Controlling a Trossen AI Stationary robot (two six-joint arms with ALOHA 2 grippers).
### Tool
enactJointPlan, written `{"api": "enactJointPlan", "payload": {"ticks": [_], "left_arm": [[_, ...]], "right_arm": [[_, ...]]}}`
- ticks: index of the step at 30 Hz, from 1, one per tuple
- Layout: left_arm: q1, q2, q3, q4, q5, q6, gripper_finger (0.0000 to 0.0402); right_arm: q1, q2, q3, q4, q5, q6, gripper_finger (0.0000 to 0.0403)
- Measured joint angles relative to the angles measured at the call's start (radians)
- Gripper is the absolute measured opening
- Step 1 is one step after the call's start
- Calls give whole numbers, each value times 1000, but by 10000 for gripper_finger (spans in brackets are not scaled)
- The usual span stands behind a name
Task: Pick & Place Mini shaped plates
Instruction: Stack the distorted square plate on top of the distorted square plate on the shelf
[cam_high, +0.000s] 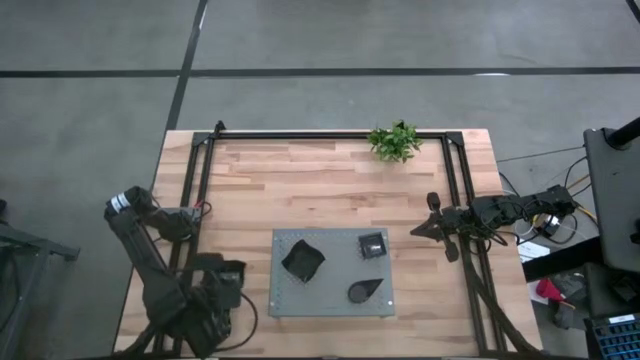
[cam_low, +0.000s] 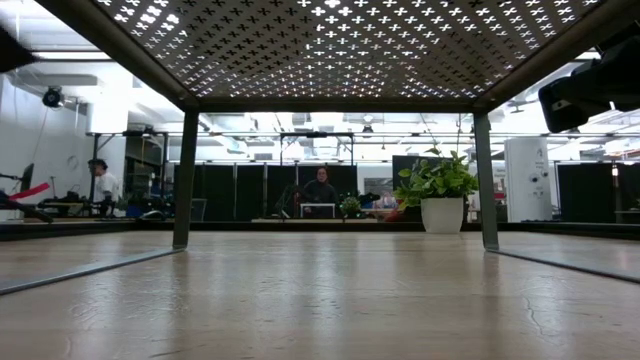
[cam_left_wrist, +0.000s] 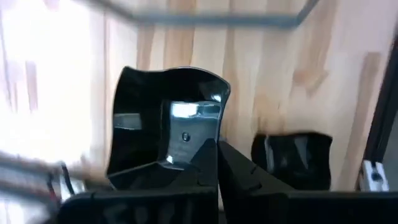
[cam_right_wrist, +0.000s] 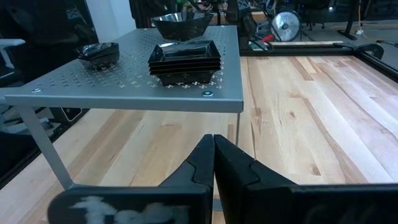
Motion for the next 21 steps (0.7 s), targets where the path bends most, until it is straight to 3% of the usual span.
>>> {"api": "enactJointPlan", "payload": {"ticks": [3,10,21], "left_arm": [[11,-4,25,1,-104,146,0],[44,-6,101,0,-266,269,0],[61,-7,147,54,-667,508,0]], "right_arm": [[0,0,0,0,0,0,8],[0,0,0,0,0,0,8],[0,0,0,0,0,0,8]]}}
